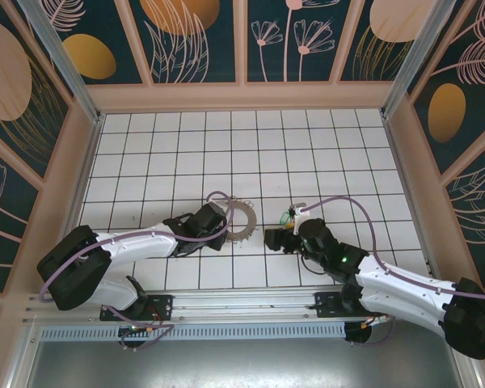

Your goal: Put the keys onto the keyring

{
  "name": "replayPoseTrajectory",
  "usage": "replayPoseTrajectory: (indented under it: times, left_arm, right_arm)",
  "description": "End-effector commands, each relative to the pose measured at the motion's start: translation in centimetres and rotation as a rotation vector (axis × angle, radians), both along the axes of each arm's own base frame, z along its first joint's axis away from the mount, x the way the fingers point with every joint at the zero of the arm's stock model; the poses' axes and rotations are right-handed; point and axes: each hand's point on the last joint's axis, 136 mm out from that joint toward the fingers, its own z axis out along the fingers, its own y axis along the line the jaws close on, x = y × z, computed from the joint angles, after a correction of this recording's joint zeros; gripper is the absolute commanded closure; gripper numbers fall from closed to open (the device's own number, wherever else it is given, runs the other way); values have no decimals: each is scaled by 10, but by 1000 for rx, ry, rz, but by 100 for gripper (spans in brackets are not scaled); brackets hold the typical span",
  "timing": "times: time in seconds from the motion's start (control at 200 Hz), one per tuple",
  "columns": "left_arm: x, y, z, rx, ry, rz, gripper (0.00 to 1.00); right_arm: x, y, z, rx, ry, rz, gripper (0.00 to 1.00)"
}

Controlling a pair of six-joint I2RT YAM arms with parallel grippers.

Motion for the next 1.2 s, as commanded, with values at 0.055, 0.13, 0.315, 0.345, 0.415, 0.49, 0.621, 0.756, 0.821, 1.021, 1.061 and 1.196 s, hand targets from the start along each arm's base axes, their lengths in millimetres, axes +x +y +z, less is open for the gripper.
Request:
replayPoseTrajectory:
  times: [0.055,0.13,0.315,0.345,0.415,0.49,0.621,0.756,0.821,1.021,1.061,1.196]
  left_arm:
    - [4,-8,8,-20,-18,-5,76]
    - [4,-10,7,-23,-11,-13,77]
    - [4,-10,1,-1,1,-19,80]
    - [3,-10,0,2,4,-21,81]
    - [2,-10,-1,5,9,-28,81]
    - [2,-11,-3,7,14,-35,81]
    - [0,-13,-2,1,21,-47,81]
    - [1,-12,-2,14,17,-47,75]
    - [1,-10,-4,20,19,-44,71]
    - [2,-15,-7,10,24,-50,72]
    - [1,-16,-7,3,27,-55,73]
    - [1,-16,-7,3,27,-58,79]
  right_arm:
    - [4,-6,-1,-11,-11,-30,19]
    - [4,-5,0,-11,-14,-27,19]
    - [5,-4,3,-14,-19,-26,19]
    - [6,-5,3,-15,-20,-27,19]
    - [6,-5,3,-16,-20,-27,19]
    - [6,-4,3,-16,-20,-26,19]
    - [8,-4,4,-17,-23,-24,19]
    - [8,-3,5,-16,-22,-21,19]
    - [8,-2,4,-17,-20,-20,19]
    - [7,-3,2,-17,-12,-21,19]
    - [6,-5,1,-17,-10,-23,19]
    - [5,-8,-1,-11,-9,-34,19]
